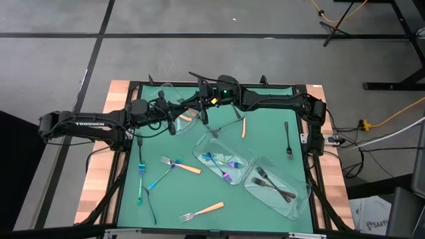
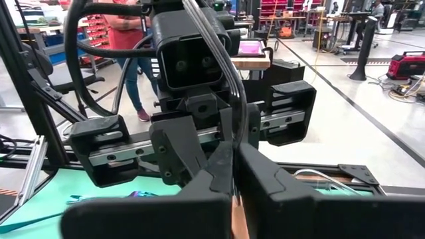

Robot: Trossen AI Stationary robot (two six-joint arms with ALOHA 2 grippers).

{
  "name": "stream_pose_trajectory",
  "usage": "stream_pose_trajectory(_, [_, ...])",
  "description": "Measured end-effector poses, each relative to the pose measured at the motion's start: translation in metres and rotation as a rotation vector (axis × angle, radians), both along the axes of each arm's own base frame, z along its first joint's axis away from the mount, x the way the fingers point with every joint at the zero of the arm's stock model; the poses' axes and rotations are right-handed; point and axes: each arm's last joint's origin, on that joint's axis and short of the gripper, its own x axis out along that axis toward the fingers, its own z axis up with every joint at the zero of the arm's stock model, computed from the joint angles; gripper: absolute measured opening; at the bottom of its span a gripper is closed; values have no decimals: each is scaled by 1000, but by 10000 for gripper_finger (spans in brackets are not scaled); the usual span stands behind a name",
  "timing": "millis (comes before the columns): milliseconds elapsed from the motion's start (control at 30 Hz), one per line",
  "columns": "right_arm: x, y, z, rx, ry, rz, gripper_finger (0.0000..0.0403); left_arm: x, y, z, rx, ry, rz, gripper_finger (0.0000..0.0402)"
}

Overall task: Sort silverware by color (type)
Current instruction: Put the yellow fork into the top transparent bin

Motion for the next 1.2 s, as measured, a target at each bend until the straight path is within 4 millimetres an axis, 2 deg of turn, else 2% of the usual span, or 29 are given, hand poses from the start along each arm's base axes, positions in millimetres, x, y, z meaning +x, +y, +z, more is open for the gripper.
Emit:
stream_pose_trajectory(233, [-4,-4,6,-1,2,-26,87,0,1,0,-64,-32,48,21])
stream_pose_trajectory(433, [-20,-23,22,22,114,-142,124,-2,3,-2,-169,-74,138,21])
stream_pose_trajectory(600, [-34,-45,24,58,248,-219,128,-5,6,-9,-306,-93,288,21])
stream_pose_trajectory(767, [-44,-59,13,106,384,-256,129,-10,8,-20,-363,-44,440,21])
stream_pose_trajectory(1033, [-50,-61,4,100,489,-277,129,-15,9,-33,-481,-68,609,21])
stream_pose_trajectory(1200, [-50,-61,5,75,486,-281,129,-12,10,-52,-571,-70,658,24])
